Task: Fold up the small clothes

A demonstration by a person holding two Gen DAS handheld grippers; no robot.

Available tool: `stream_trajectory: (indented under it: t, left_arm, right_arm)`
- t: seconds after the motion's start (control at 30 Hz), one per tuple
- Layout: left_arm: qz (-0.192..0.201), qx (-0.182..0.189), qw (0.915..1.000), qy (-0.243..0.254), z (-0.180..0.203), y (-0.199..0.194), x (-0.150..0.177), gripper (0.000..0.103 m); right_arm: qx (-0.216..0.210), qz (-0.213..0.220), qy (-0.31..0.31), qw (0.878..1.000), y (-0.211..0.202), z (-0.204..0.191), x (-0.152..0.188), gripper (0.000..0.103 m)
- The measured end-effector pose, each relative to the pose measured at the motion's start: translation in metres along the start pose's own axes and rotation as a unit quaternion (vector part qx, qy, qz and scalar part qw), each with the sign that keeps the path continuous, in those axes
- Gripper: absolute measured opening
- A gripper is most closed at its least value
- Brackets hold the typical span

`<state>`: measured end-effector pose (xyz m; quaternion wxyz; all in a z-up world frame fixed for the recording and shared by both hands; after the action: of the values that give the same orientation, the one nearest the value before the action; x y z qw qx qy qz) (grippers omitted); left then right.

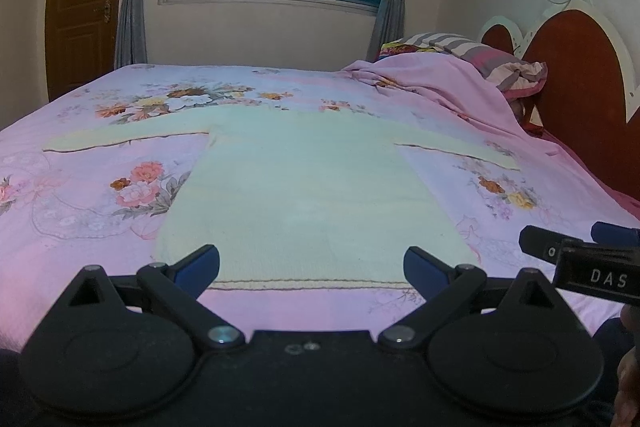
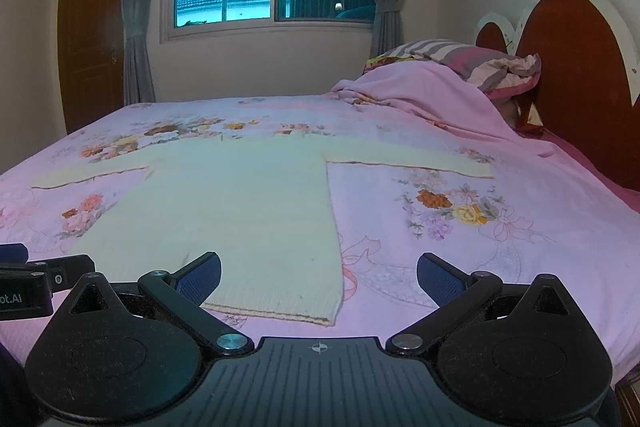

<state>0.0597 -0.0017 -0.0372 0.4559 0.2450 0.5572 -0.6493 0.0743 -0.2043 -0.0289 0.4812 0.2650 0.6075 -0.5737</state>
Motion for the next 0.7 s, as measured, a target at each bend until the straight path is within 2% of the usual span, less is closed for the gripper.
stream_trajectory:
  t: [0.7]
  left_arm:
    - [0.003,-0.001,1.0,-0.002,0.0018,-0.0028,-0.0003,0.099]
  right_arm:
    - [0.001,0.0,0.0,1.0,-0.0003,-0.002,-0.0012,0.103]
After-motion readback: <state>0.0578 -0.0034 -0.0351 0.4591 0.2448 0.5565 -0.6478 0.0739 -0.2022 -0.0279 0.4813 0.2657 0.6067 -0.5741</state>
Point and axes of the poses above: each gripper's, at about its wrist camera, not at the fingertips, and y roughly the way its jaws point, z to its right, x to its underside, the point moved 7 cm from there along y, roughly the way its jaws point, and after that the axes turned 11 degrees about -y, right-handed, at the moved point
